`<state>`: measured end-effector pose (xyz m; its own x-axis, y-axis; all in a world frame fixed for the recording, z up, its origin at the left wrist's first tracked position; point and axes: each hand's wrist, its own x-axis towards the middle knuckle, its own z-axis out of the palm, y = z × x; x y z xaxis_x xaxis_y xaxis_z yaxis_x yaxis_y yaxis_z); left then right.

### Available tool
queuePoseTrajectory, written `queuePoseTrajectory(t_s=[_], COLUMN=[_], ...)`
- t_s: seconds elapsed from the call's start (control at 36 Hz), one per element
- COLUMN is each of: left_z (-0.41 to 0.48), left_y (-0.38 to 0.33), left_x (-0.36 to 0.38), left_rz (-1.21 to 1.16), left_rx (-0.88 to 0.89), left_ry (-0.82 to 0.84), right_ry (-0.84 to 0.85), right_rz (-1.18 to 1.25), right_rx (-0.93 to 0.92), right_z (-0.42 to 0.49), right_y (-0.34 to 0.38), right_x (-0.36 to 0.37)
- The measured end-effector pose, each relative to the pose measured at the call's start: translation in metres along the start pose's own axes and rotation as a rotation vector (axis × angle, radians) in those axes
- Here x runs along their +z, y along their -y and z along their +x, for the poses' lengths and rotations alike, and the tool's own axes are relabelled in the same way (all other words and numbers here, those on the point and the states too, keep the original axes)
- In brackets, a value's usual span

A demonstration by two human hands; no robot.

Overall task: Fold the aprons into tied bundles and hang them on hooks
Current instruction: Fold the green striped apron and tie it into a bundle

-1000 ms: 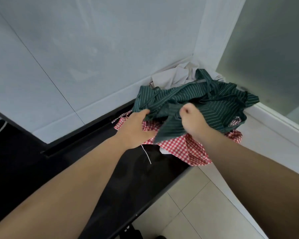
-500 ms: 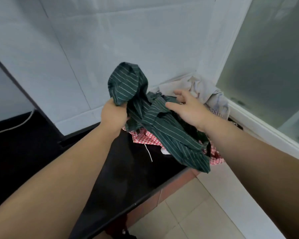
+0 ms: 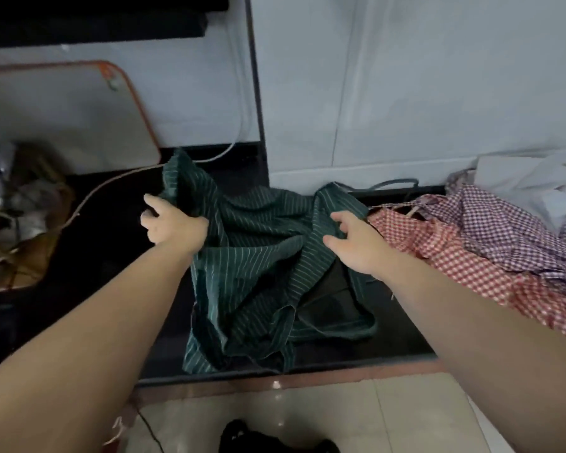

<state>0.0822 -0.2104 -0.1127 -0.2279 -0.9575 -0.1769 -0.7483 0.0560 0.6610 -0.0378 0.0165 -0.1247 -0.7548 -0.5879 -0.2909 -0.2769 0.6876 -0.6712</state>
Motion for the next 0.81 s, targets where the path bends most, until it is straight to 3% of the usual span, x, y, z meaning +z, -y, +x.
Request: queuePoseTrajectory(t_s=[0.06, 0.11, 0.17, 0.22, 0.31, 0.44, 0.53, 0.64, 0.72, 0.81], left_z=[-0.004, -0.002, -0.001, 0.004, 0.013, 0.032, 0.044, 0.045, 0.043, 0.042], left_y=[0.017, 0.036, 0.049, 0.06, 0.079, 0.108, 0.12, 0.133, 0.146, 0.15], left_x=[-0.001, -0.004, -0.006, -0.01, -0.009, -0.007, -0.011, -0.01, -0.006, -0.006], left_rz=[0.105, 0.121, 0.139, 0.401, 0.695, 0.707, 0.636, 0.692, 0.744, 0.679], left_rx=[0.066, 0.199, 0.301, 0.379, 0.426, 0.547, 0.529, 0.559, 0.615, 0.678], left_ry=[0.023, 0.164, 0.439, 0.74, 0.985, 0.932, 0.97, 1.099, 1.136, 1.079], right_ry=[0.065, 0.138, 0.191, 0.241, 0.288, 0.353, 0.335, 0.216, 0.065, -0.003], right_rz=[-0.021, -0.03, -0.037, -0.049, -0.031, 0.027, 0.072, 0.208, 0.514, 0.691], right_rx=[0.012, 0.032, 0.063, 0.092, 0.129, 0.193, 0.229, 0.275, 0.324, 0.315], right_z=[0.004, 0.01, 0.012, 0.013, 0.011, 0.005, -0.001, -0.004, -0.005, -0.01], right_y=[0.007, 0.016, 0.02, 0.024, 0.022, 0.016, 0.019, 0.027, 0.038, 0.049], right_x=[0.015, 0.033, 0.047, 0.065, 0.087, 0.116, 0.131, 0.143, 0.144, 0.139])
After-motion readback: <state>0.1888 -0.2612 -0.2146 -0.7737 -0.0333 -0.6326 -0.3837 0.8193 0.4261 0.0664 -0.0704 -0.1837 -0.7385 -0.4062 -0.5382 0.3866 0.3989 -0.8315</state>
